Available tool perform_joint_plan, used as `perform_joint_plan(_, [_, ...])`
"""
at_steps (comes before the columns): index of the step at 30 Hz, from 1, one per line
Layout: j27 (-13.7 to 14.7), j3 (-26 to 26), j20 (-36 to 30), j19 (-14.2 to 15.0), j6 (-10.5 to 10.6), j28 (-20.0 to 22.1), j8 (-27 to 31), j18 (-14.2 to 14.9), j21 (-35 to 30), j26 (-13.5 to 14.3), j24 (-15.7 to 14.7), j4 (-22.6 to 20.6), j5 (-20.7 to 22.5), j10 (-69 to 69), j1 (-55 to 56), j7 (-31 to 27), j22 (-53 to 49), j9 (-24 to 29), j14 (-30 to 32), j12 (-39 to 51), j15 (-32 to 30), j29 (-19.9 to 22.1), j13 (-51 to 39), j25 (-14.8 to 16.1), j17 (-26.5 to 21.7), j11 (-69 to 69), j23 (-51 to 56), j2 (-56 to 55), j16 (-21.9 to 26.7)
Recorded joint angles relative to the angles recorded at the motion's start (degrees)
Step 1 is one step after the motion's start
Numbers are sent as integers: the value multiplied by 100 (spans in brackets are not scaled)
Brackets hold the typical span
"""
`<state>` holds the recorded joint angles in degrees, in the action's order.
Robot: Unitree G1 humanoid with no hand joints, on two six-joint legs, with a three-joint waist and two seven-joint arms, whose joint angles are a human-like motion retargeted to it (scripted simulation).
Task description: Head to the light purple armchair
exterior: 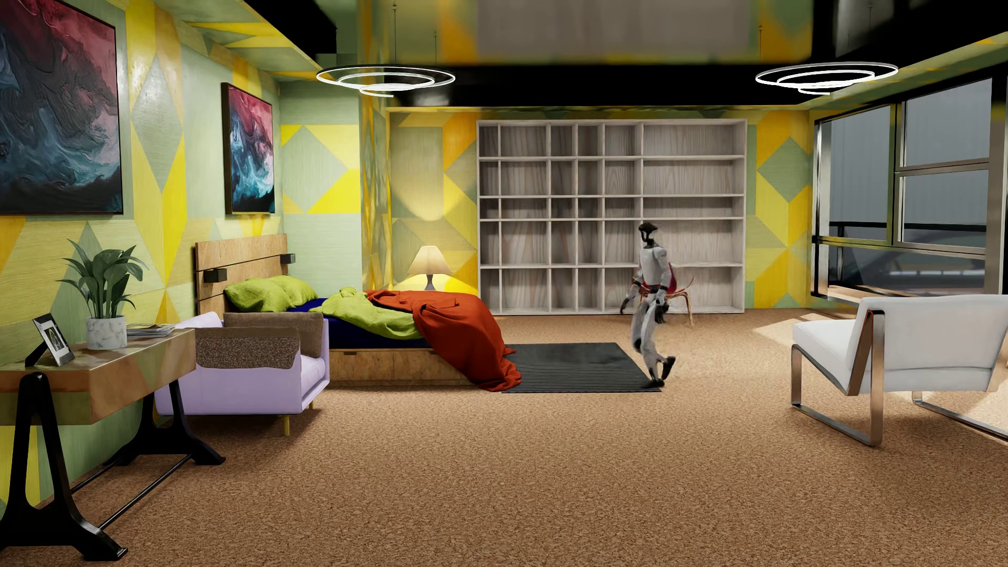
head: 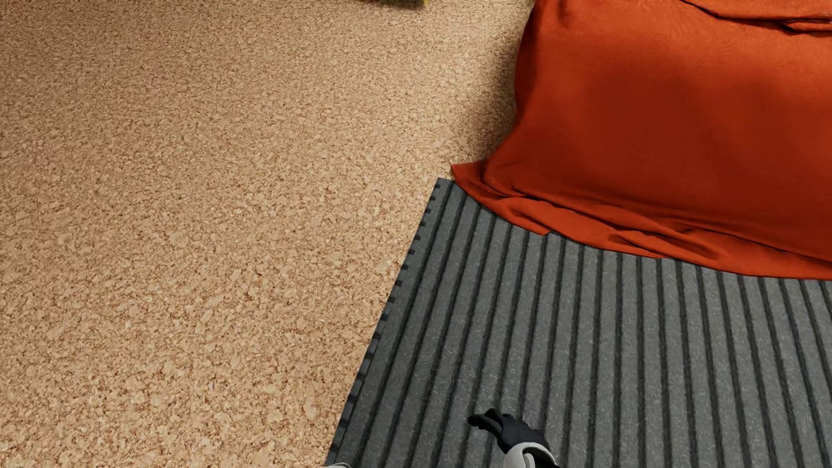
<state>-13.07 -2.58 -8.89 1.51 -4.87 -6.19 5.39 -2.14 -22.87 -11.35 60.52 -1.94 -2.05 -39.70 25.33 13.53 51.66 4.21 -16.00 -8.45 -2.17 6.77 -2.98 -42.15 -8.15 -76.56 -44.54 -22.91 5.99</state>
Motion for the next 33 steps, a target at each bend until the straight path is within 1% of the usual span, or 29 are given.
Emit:
perform_joint_plan(1, [-93, 74, 166, -24, -63, 525, -19, -9, -443, 74, -68, -189, 46, 432, -673, 31, -240, -11, -156, 233, 407, -452, 173, -279, -88, 351, -624, -662, -3])
perform_joint_plan(2, [41, 153, 414, -91, -99, 930, -55, -5, -904, 270, -347, -353, 97, 874, -1333, 19, -502, -28, -271, 442, 692, -986, 395, -598, -244, 1042, -1107, -1200, -14])
perform_joint_plan(3, [201, 240, 606, -167, -117, 1071, -93, 10, -1157, 534, -695, -490, 110, 1288, -1955, -38, -806, -49, -338, 691, 808, -1399, 666, -805, -414, 2019, -1408, -1614, -3])
perform_joint_plan(4, [205, 340, 640, -128, -120, 1024, -65, 33, -1071, 792, -980, -583, 119, 1676, -2538, -161, -1192, -70, -341, 949, 842, -1571, 973, -790, -531, 3256, -1512, -1881, 80])
perform_joint_plan(6, [-105, 585, 434, -144, -70, 990, 155, 79, -263, 1100, -1234, -576, 140, 2206, -3566, -537, -2065, -101, -188, 1395, 818, -1156, 1627, -331, -547, 5684, -1446, -2074, 392])
perform_joint_plan(7, [-258, 715, 391, -56, -16, 1146, 59, 116, 125, 1108, -1309, -485, 92, 2186, -3954, -735, -2429, -107, 44, 1488, 713, -858, 1890, -166, -529, 6025, -1479, -2119, 492])
perform_joint_plan(8, [-396, 841, 428, -81, 74, 1344, -172, 195, 387, 1030, -1419, -316, 115, 1919, -4246, -912, -2719, -100, 451, 1433, 456, -688, 2041, -132, -488, 5520, -1618, -2197, 556])
perform_joint_plan(9, [-444, 956, 510, -278, 217, 1485, -350, 329, 532, 901, -1565, -70, 272, 1281, -4341, -1058, -2933, -67, 1200, 1237, 44, -698, 2056, -188, -417, 4650, -1813, -2259, 607])
perform_joint_plan(10, [-303, 1033, 562, -338, 396, 1501, -540, 584, 600, 733, -1699, 204, 459, 190, -4114, -1191, -3024, -8, 2234, 971, 36, -873, 1951, -277, -336, 3925, -1980, -2168, 643])
perform_joint_plan(11, [22, 1060, 494, -389, 579, 1369, -789, 957, 638, 516, -1729, 483, 623, -1158, -3551, -1324, -2928, 65, 3125, 745, 318, -1122, 1753, -370, -241, 3496, -2047, -1922, 686])
perform_joint_plan(12, [400, 1044, 255, -439, 747, 1119, -996, 1108, 693, 274, -1584, 704, 811, -2404, -2729, -1502, -2622, 131, 3197, 626, 727, -1275, 1493, -459, -122, 3371, -1968, -1547, 758])
perform_joint_plan(13, [688, 1002, -107, -435, 885, 841, -1121, 1024, 791, 66, -1306, 838, 999, -3305, -1810, -1662, -2144, 171, 2657, 584, 1074, -1188, 1200, -549, 16, 3520, -1744, -1047, 825])
perform_joint_plan(15, [954, 878, -695, -483, 1047, 399, -1123, 783, 1030, -184, -867, 1060, 1356, -3818, -61, -1707, -1026, 179, 1767, 426, 1538, -438, 589, -707, 337, 4233, -1057, 144, 781])
perform_joint_plan(16, [1093, 804, -790, -518, 1073, 192, -1047, 662, 1086, -240, -831, 1118, 1488, -3500, 651, -1619, -588, 159, 1302, 227, 1704, -89, 269, -743, 479, 4608, -700, 746, 682])
perform_joint_plan(18, [1493, 627, -663, -543, 1067, -229, -770, 402, 935, -65, -988, 1316, 1619, -1941, 1703, -1220, -253, 103, 805, -299, 1910, 155, -448, -756, 594, 5194, 174, 1820, 552])
perform_joint_plan(20, [1897, 426, -449, -509, 1001, -178, -359, 529, 733, 248, -1221, 1254, 1514, 687, 2105, -1041, -337, 42, 802, -809, 1870, 305, -1149, -637, 526, 5620, 1127, 2758, 394])
perform_joint_plan(21, [1993, 328, -431, -460, 929, -6, -174, 724, 710, 283, -1209, 1107, 1372, 1836, 2070, -1134, -289, 9, 808, -987, 1670, 438, -1354, -505, 482, 5671, 1499, 3174, 302])
perform_joint_plan(22, [1994, 241, -481, -395, 835, 68, -60, 826, 724, 196, -1068, 1018, 1199, 2180, 2021, -1067, -139, -23, 971, -1101, 1289, 568, -1404, -343, 424, 5502, 1777, 3484, 215])
perform_joint_plan(23, [1916, 170, -553, -211, 709, -32, 22, 623, 753, 75, -880, 922, 1005, 1623, 2070, -850, 65, -42, 1483, -1131, 689, 653, -1320, -184, 303, 5025, 1993, 3640, 113])
perform_joint_plan(24, [1785, 118, -579, 240, 549, -227, 104, 344, 785, 24, -754, 785, 825, 752, 2149, -637, 255, -31, 1936, -1063, -160, 684, -1149, -69, 130, 4117, 2148, 3543, 10])
perform_joint_plan(25, [1597, 83, -517, 732, 376, -371, 150, 119, 810, 43, -711, 608, 688, -23, 2105, -468, 372, 13, 1704, -896, -1058, 689, -944, -25, -23, 2825, 2172, 3119, -68])
perform_joint_plan(26, [1328, 61, -373, 1046, 218, -343, 185, -47, 804, 50, -698, 416, 568, -460, 1898, -294, 355, 71, 1184, -652, -1372, 666, -765, -25, -97, 1526, 1973, 2389, -123])
perform_joint_plan(27, [991, 51, -171, 830, 85, -71, 228, -97, 742, -1, -673, 236, 462, -525, 1491, -125, 176, 119, 740, -381, -979, 561, -643, -26, -91, 520, 1513, 1493, -165])
perform_joint_plan(28, [658, 54, 66, 615, -18, 414, 234, -123, 609, -63, -671, 50, 311, -316, 951, 8, -124, 148, 446, -120, -489, 298, -562, -46, -74, -4, 851, 588, -218])
perform_joint_plan(29, [431, 78, 303, 323, -87, 944, 165, -112, 393, -47, -768, -144, 134, 73, 322, 60, -457, 157, 254, 134, -120, -133, -469, -142, -94, -30, 106, -206, -279])
perform_joint_plan(30, [371, 126, 481, 93, -124, 1315, 24, -99, 97, 99, -973, -333, -27, 506, -312, 28, -736, 153, 148, 397, 234, -662, -330, -348, -159, 370, -606, -854, -322])
perform_joint_plan(31, [467, 195, 546, -17, -135, 1439, -181, -79, -221, 348, -1187, -492, -172, 901, -908, -88, -944, 136, 104, 691, 518, -1201, -130, -618, -248, 1101, -1192, -1354, -300])
perform_joint_plan(32, [658, 284, 462, -149, -135, 1363, -420, -53, -442, 597, -1307, -621, -306, 1220, -1455, -266, -1170, 105, 100, 1029, 704, -1704, 116, -846, -369, 2117, -1569, -1707, -220])
perform_joint_plan(33, [827, 389, 243, -134, -131, 1250, -618, -20, -490, 812, -1327, -701, -397, 1506, -1978, -498, -1459, 64, 141, 1381, 817, -2054, 409, -959, -447, 3385, -1729, -1899, -86])
